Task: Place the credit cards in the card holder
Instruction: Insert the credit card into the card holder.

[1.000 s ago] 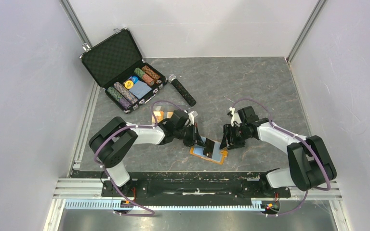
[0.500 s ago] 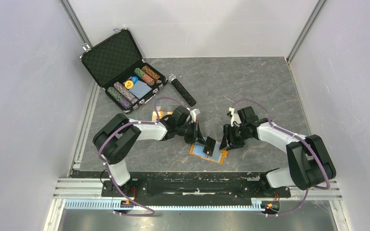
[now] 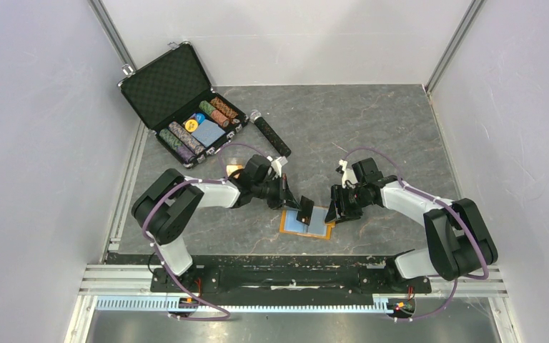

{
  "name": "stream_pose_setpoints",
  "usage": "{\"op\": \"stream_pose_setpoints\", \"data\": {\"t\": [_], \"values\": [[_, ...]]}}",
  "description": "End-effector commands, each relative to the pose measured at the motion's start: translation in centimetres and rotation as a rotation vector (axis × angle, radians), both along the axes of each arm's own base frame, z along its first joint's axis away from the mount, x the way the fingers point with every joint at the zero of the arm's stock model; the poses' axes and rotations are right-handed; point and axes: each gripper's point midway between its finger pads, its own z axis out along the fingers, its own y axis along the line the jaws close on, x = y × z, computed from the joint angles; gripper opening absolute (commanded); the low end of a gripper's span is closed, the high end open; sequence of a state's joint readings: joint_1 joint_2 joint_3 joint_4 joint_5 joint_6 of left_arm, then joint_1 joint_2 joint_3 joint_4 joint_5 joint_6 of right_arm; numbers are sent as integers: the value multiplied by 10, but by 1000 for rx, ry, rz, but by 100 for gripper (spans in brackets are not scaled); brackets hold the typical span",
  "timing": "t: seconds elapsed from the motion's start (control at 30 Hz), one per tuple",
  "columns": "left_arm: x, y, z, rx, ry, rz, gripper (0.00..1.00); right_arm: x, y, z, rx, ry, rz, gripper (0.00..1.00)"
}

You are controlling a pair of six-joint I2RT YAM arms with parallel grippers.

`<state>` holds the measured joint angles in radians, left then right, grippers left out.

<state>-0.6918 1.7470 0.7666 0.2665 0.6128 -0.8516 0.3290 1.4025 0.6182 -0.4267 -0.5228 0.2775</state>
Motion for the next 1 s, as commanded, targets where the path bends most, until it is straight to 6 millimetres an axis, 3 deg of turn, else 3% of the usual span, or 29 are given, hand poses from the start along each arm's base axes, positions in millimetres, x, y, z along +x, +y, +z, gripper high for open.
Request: {"op": "stream_pose_setpoints", "data": {"t": [0.0,0.6,0.97], "values": [[-2,-5,11,-40,-26,-15,2,-2,-2,-5,-11,5,7,48],[-5,12,4,49,-65,126,2,-5,-1,-7,4,15,10,44],[-4,5,-2,50,-48,96,2,-7,-1,-8,7,20,12,41]]}}
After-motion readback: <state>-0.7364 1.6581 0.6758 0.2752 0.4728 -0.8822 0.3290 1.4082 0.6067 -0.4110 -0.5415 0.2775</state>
